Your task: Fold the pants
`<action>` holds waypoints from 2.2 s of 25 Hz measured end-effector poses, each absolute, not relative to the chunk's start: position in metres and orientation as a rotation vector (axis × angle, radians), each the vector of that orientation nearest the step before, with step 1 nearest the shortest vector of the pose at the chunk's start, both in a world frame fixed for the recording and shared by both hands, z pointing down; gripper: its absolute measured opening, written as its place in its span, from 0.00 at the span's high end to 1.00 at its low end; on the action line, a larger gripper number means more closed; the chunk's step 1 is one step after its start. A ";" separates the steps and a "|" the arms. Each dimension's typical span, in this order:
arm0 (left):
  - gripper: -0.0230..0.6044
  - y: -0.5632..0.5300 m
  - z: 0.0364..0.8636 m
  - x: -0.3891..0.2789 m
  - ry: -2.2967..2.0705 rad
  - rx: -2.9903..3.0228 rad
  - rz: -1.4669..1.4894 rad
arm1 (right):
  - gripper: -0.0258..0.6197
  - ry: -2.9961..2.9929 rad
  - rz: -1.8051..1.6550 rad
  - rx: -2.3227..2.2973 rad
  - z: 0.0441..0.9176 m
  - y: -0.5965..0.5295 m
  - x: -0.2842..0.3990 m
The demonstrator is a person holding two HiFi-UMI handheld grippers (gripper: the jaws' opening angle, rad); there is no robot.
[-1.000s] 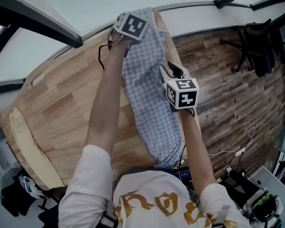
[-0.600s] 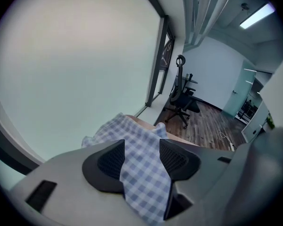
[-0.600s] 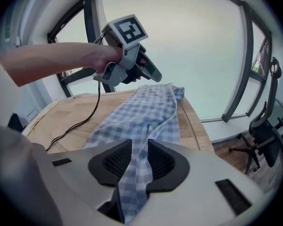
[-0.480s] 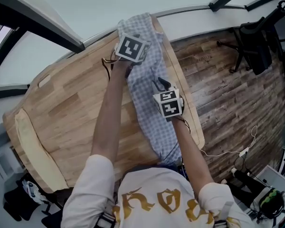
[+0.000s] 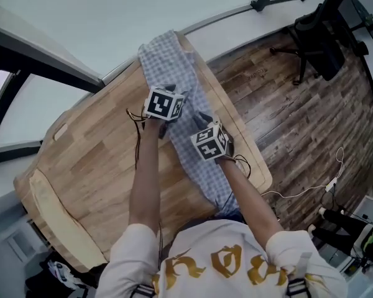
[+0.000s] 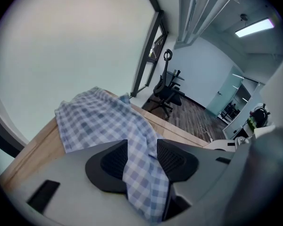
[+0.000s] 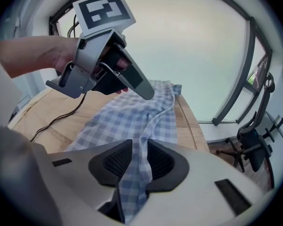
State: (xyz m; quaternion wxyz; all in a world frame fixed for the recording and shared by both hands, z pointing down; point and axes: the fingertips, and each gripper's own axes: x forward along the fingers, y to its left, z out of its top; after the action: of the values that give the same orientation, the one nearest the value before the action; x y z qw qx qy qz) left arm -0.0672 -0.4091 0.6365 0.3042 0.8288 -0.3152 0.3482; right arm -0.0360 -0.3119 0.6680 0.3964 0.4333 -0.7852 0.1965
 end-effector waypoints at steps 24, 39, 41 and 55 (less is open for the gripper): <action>0.69 -0.397 0.666 -0.070 -0.874 2.174 0.852 | 0.82 -1.966 0.716 1.372 0.654 -0.337 0.047; 0.90 -0.366 0.626 -0.069 -1.115 2.171 0.798 | 0.92 -2.172 0.774 1.298 0.615 -0.282 0.069; 0.90 -0.349 0.609 -0.071 -1.171 2.178 0.816 | 0.92 -2.236 0.781 1.256 0.604 -0.274 0.076; 0.89 -0.112 0.517 -0.090 -1.613 1.972 0.744 | 0.92 -2.537 0.525 1.027 0.515 -0.128 0.102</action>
State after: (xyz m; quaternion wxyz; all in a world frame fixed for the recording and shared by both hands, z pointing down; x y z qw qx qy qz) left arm -0.0895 -0.1123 0.5166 0.2412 0.7211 -0.5898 0.2721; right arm 0.1020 -0.1281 0.5149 0.1766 0.3627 -0.8960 0.1855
